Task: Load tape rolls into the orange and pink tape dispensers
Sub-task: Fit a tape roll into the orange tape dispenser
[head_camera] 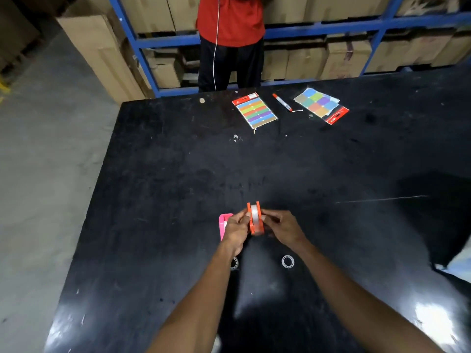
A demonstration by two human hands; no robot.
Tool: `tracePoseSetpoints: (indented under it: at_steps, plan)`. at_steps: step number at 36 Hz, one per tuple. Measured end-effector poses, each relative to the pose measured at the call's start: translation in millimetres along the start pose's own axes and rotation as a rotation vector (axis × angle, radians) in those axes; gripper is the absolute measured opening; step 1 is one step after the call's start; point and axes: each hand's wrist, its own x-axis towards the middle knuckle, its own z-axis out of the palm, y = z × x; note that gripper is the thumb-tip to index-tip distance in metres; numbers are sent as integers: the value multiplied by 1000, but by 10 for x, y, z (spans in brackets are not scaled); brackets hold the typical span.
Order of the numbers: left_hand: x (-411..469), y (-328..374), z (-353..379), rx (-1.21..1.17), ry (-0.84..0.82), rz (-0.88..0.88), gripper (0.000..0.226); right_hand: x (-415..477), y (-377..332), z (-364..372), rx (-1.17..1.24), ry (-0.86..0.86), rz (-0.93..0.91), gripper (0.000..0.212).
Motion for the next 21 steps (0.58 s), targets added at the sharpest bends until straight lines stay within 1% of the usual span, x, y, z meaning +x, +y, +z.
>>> tracePoseSetpoints:
  at_steps: [3,7,10,11,14,17,19,21]
  plan:
    - [108,-38,56,32,104,2,23,112,156,46,-50,3,5,28]
    - [302,-111,57,63,248,-12,24,248,325,137,-73,-9,35,31]
    - [410,-131,79,40,318,-37,27,312,410,202,-117,13,43,32]
    - [440,-147,89,68,332,-39,27,317,448,218,-132,20,51,32]
    - [522,-206,108,107,368,-26,26,337,498,246,-160,40,79,33]
    - [564,-229,116,42,400,-47,27,337,520,290,-195,47,98,32]
    - [580,-247,104,-5,368,-80,27,347,560,317,-223,67,105,31]
    - [582,-258,88,-10,285,-124,26,355,606,323,-236,80,109,31]
